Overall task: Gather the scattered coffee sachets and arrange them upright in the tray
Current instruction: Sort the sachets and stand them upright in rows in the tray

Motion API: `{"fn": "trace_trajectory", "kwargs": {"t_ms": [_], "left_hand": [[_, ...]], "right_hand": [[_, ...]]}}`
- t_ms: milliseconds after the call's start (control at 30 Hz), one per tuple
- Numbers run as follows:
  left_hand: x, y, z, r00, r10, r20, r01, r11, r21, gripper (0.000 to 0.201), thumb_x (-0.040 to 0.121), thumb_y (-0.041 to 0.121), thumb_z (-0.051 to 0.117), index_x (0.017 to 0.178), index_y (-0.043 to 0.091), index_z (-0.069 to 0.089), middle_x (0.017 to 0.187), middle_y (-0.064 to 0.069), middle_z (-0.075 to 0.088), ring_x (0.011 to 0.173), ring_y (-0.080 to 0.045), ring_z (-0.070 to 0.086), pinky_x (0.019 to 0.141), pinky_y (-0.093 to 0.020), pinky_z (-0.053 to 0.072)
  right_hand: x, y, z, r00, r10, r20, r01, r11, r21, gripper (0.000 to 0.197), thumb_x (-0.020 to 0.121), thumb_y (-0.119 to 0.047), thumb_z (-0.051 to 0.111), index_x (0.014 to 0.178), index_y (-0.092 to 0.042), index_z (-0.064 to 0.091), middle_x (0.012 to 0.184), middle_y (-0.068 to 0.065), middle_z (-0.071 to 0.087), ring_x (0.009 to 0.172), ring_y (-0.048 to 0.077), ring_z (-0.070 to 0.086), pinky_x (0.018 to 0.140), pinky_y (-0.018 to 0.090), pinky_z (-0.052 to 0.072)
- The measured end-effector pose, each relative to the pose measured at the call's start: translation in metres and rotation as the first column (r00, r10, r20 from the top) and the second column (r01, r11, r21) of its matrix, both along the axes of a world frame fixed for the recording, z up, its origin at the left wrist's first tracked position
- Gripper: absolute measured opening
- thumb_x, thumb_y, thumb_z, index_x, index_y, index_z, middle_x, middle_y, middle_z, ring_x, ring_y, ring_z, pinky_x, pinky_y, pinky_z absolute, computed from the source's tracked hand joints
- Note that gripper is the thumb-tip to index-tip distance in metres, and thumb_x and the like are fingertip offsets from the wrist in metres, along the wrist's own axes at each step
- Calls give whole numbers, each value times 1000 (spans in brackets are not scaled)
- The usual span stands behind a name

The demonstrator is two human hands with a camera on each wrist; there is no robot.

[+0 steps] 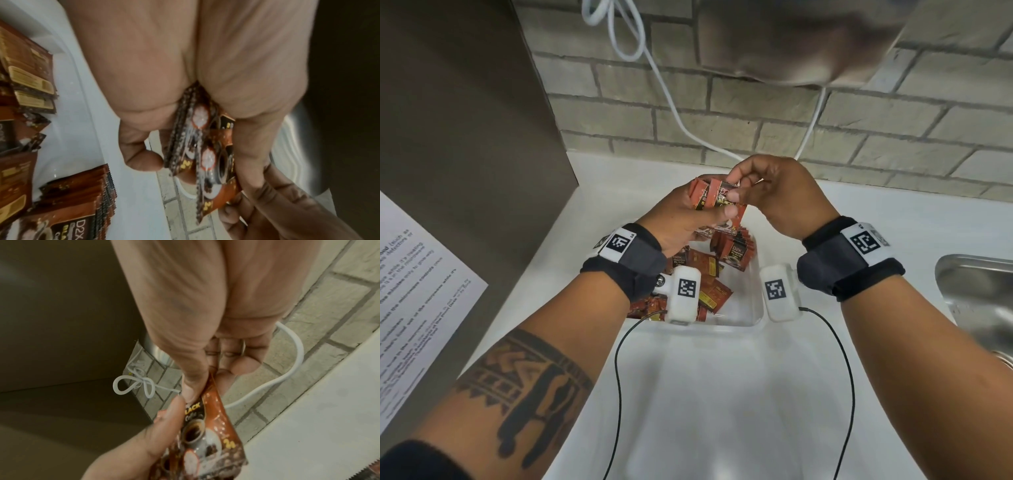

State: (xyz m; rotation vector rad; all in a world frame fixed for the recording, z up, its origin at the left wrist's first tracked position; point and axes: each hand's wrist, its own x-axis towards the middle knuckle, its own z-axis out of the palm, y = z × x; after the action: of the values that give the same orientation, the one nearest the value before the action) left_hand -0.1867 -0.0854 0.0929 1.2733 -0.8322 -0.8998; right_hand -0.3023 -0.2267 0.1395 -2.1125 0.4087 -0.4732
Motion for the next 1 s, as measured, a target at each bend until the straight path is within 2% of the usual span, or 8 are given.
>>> {"fn": "trace_trajectory", "kwargs": {"t_ms": [100,267,333,467,633,800,933,1000], "left_hand": [[3,2,-5,999,34,39,-36,998,48,39,90,10,70,127,19,60,102,-5,69,94,-23,63,76,-33,53],[10,5,-14,949,59,309,-144,954,262,30,89,29,75,117,21,66,96,-5,74,80,-19,69,76,-35,55],[12,9,-19,937,-28,348,-151,866,477,22,94,34,67,111,21,68,94,-11,74,72,-20,62,69,-32,51],[5,8,-30,856,-319,408,-131,628,767,39,96,45,59,101,9,72,92,-10,72,83,-24,66,84,-36,54],[-15,-20,-48,760,-536,369,-32,535,844,40,92,45,62,106,8,70,99,-7,69,92,-24,64,86,-36,50],[-28,-48,-60,687,-640,343,-22,454,891,42,87,48,65,112,15,71,108,-4,71,101,-24,65,84,-31,50],[-29,-59,-61,647,-683,338,-31,419,908,45,91,47,62,117,11,69,107,-4,67,90,-19,57,66,-26,42],[-28,-64,-62,644,-689,332,-27,413,910,47,93,47,61,120,9,67,112,-6,67,92,-20,56,73,-27,42]], "right_hand": [[-1,-3,-5,999,-2,-40,1,1000,-11,11,83,-11,79,89,-17,73,77,-1,68,68,9,62,80,32,57],[-6,-12,-22,981,-99,-167,78,988,-130,8,84,-13,76,83,-21,74,78,-3,73,70,7,63,73,21,52],[-10,-16,-32,953,-137,-271,75,971,-229,9,86,-18,74,81,-25,72,76,-10,69,70,4,61,65,14,43],[-11,-20,-58,891,-182,-416,75,962,-261,9,90,-15,67,87,-20,74,76,-15,64,75,5,58,59,9,36],[-2,-21,-79,798,-188,-573,-41,931,-362,14,90,-19,64,86,-26,75,99,-6,72,96,17,63,78,23,41],[7,-23,-96,777,-200,-597,-28,936,-350,20,88,-15,63,79,-28,76,98,-8,73,96,15,66,84,24,49],[12,-29,-103,796,-195,-572,9,950,-311,27,83,-12,71,68,-34,66,94,-7,70,95,15,65,87,28,52],[13,-30,-104,802,-196,-564,-1,944,-329,26,82,-12,73,71,-33,63,94,-7,68,93,16,64,84,26,50]]}}
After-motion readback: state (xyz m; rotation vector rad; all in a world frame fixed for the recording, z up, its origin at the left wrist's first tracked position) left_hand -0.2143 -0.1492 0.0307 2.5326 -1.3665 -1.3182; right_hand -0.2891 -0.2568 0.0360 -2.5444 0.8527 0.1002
